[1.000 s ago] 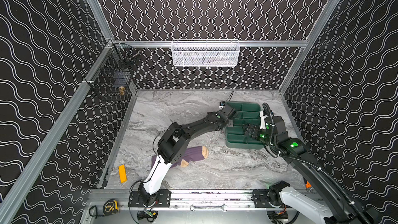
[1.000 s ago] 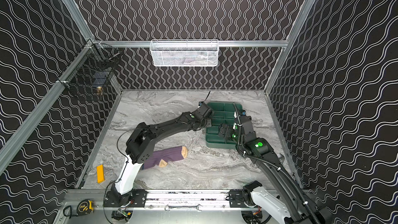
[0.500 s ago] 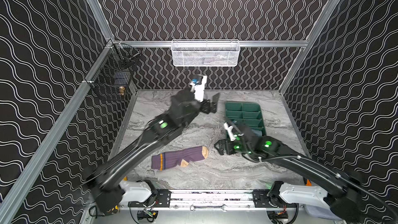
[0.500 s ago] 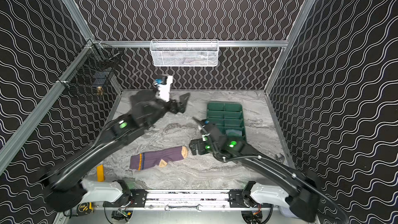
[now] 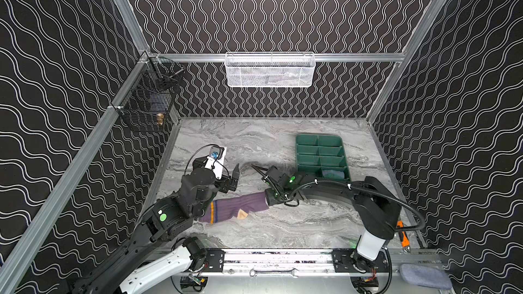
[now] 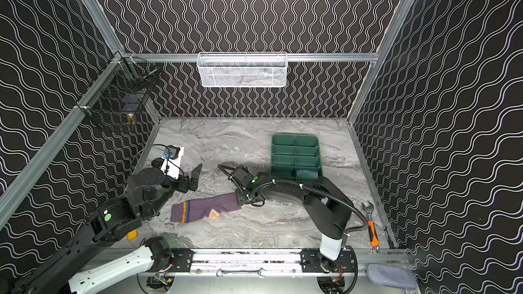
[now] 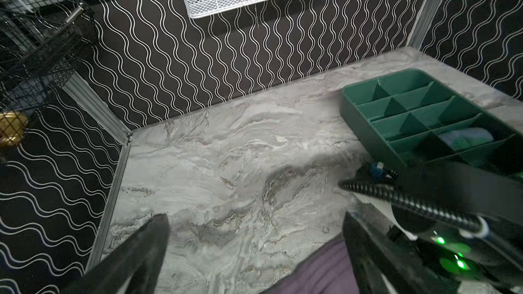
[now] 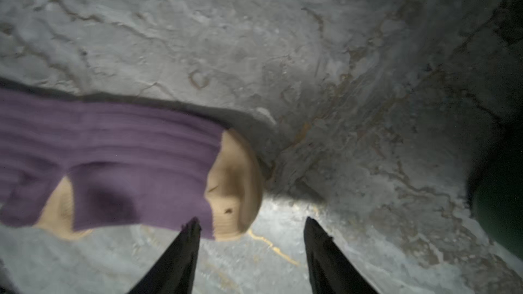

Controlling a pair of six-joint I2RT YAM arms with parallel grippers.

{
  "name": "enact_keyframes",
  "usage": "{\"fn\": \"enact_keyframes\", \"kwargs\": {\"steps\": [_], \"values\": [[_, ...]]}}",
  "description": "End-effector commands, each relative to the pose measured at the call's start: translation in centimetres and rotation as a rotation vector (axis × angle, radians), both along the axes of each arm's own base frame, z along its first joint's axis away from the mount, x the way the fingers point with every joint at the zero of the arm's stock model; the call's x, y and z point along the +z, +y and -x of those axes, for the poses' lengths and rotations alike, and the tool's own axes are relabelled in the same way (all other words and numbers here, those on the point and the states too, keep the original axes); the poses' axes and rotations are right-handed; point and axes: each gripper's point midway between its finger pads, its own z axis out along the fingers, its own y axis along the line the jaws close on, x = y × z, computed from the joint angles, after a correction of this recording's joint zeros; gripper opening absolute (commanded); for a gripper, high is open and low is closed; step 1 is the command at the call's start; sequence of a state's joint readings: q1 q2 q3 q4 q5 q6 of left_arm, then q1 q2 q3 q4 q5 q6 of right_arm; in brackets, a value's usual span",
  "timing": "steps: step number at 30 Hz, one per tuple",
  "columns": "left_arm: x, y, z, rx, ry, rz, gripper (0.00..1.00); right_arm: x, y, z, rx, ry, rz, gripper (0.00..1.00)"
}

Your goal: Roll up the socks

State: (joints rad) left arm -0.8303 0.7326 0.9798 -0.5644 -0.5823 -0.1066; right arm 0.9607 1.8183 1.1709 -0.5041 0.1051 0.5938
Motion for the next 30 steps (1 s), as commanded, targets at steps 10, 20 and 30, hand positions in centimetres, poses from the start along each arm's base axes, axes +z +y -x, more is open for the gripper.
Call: {"fn": "enact_keyframes", "kwargs": {"steps": [10, 20, 30], "values": [[-2.4, -3.0, -1.9, -0.045, 0.080, -0.082, 0.99, -3.7, 0.7, -1.1, 0.002, 0.056, 0.024, 0.11], [-1.9, -3.0, -2.3, -0.049, 0.056, -0.140, 0.99, -4.4, -7.0, -12.3, 0.103, -0.055, 0.387, 0.00], [-1.9, -1.9, -2.4, -0.023, 0.048, -0.215, 0.99, -4.2, -9.5, -22.4, 0.138, -0.139, 0.564, 0.39]]}}
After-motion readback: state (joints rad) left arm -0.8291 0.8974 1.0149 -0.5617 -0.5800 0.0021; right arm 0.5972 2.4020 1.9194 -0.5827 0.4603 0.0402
